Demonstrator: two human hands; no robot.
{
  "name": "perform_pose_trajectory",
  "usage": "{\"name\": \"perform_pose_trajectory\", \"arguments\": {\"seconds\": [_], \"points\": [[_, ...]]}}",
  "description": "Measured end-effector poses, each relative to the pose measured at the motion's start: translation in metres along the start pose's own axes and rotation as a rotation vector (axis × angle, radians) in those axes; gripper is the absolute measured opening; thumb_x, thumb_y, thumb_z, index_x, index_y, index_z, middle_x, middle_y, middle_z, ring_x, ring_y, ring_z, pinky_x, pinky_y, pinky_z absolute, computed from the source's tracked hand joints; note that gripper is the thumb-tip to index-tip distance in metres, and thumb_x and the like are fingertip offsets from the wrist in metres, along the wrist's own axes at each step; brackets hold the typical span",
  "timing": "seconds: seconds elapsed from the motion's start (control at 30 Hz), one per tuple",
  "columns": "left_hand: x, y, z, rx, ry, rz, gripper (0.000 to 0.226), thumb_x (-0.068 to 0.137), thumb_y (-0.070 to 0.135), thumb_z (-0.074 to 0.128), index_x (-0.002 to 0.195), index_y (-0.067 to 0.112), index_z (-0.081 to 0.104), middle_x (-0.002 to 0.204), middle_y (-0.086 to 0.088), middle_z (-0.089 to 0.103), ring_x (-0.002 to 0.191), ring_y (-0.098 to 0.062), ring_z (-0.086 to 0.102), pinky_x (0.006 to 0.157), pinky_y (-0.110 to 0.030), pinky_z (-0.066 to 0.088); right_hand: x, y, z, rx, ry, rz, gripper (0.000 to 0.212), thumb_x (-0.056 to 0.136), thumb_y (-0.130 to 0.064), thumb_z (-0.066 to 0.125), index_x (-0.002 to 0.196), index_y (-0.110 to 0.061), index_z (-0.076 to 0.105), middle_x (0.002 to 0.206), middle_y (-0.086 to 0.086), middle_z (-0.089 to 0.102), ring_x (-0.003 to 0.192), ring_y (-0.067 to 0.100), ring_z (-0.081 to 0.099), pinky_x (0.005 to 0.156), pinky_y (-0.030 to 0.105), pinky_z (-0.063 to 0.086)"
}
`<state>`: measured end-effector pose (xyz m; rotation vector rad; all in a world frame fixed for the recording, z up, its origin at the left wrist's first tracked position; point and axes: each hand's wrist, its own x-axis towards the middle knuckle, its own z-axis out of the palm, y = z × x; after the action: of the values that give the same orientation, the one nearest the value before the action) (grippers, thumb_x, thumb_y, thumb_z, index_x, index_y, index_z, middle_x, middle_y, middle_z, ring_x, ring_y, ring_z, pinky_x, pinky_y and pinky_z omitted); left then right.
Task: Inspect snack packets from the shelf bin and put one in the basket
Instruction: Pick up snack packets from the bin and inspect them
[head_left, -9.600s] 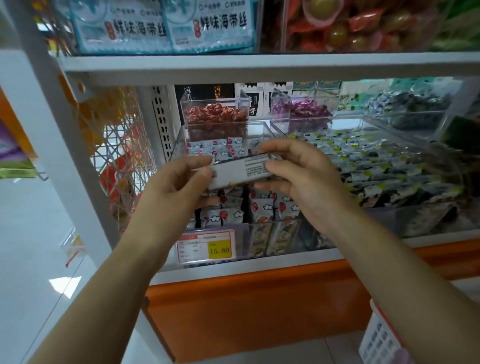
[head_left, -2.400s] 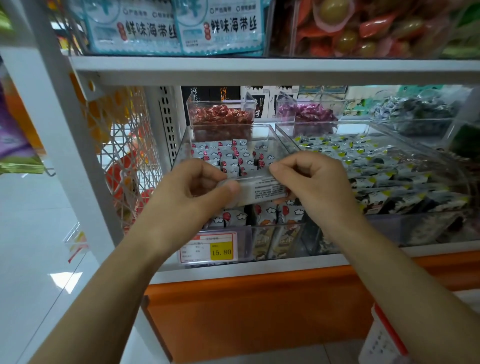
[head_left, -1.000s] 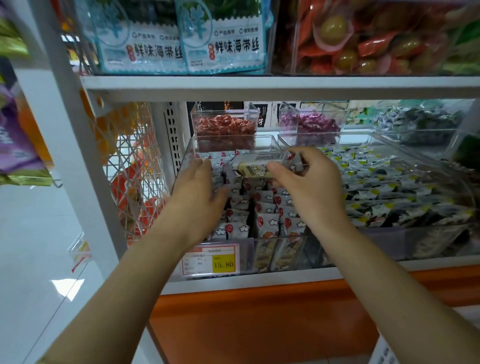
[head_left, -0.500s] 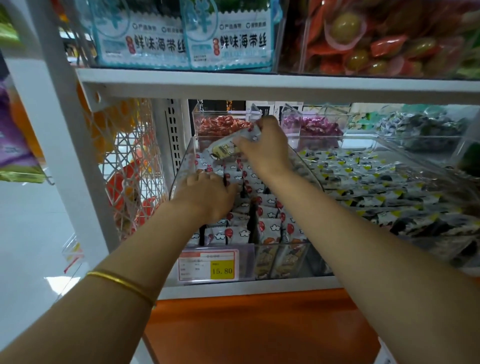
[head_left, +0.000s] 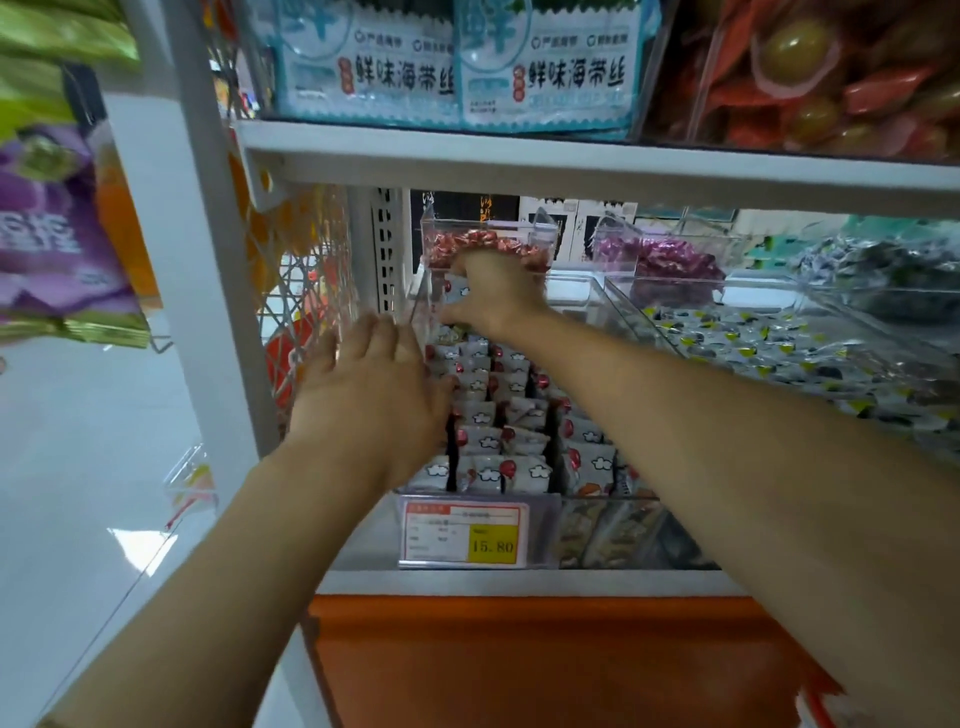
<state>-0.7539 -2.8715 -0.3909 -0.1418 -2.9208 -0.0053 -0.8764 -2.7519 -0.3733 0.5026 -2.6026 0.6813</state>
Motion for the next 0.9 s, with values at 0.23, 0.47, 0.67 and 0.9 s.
{"name": "perform_pose_trajectory", "arguments": {"seconds": [0.23,0.47,0.67,0.9], "points": [[-0.001,-0.005,0.014,-0.252,0.071,0.028,0.062,0.099,0.041,0.024,0.149,0.012,0.003,0.158,-0.006,0.003,0.144,-0.017,-0.005,0.114,-0.033,-0.004,-0.001,0.007,0.023,-0.134,-0.169,-0.023,0.012,0.089,-0.022,0.061,0.095,-0.020,0.071,0.113,0.001,0.066,0.114,0.022,0.050,0.102,0.044,0.036],[0.000,-0.005,0.018,-0.370,0.053,0.037,0.065,0.098,0.039,0.029,0.149,0.012,0.000,0.158,-0.007,0.005,0.144,-0.020,-0.005,0.115,-0.035,0.001,0.016,0.011,0.011,0.058,-0.057,0.073,0.019,0.090,-0.009,0.052,0.095,-0.014,0.070,0.109,0.004,0.067,0.097,0.017,0.059,0.093,0.039,0.047],[0.001,-0.005,0.020,-0.415,0.037,0.043,0.067,0.096,0.039,0.032,0.149,0.013,-0.001,0.157,-0.006,0.009,0.143,-0.020,-0.001,0.115,-0.036,0.005,0.037,0.017,0.032,-0.300,-0.100,0.044,0.018,0.091,-0.014,0.052,0.100,-0.010,0.067,0.109,0.007,0.064,0.109,0.023,0.054,0.091,0.039,0.049],[0.002,-0.005,0.021,-0.437,0.037,0.053,0.067,0.096,0.036,0.034,0.149,0.013,0.000,0.155,-0.007,0.014,0.142,-0.021,0.004,0.115,-0.038,0.011,0.041,0.013,0.038,-0.248,-0.101,0.070,0.018,0.090,-0.024,0.059,0.092,-0.009,0.068,0.098,0.006,0.066,0.098,0.021,0.058,0.091,0.041,0.050]]}}
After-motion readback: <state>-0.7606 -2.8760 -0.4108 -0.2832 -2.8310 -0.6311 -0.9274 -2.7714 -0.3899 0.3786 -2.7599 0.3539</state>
